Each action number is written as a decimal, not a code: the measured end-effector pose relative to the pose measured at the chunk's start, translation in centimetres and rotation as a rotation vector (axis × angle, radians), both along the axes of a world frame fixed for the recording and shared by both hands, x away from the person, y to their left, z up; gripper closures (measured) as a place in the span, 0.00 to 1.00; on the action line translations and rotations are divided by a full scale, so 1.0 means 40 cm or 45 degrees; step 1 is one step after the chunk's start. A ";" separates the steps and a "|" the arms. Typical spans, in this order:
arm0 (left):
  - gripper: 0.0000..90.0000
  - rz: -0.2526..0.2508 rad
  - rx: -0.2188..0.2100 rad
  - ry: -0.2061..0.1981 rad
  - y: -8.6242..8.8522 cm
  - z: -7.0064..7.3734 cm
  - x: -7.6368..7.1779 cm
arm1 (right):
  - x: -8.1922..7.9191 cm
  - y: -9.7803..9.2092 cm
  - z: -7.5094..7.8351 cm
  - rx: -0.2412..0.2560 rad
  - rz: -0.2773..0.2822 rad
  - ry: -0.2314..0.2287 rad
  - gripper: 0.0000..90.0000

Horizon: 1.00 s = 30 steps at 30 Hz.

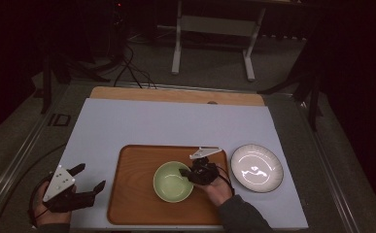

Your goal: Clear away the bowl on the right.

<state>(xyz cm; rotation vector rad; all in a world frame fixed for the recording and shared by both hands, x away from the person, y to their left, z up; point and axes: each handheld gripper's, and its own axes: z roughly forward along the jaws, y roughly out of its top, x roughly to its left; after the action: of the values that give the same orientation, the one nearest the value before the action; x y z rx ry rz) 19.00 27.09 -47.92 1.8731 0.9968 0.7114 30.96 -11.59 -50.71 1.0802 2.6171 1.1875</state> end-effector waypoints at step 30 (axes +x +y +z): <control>0.17 0.003 -0.001 0.000 0.001 0.000 0.000 | 0.015 -0.030 0.021 0.015 0.015 -0.005 0.75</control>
<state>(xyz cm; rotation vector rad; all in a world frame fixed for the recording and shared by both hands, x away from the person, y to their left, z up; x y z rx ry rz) 18.99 27.13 -47.93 1.8720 0.9996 0.7124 31.56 -12.78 -49.87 1.0650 2.6201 1.2078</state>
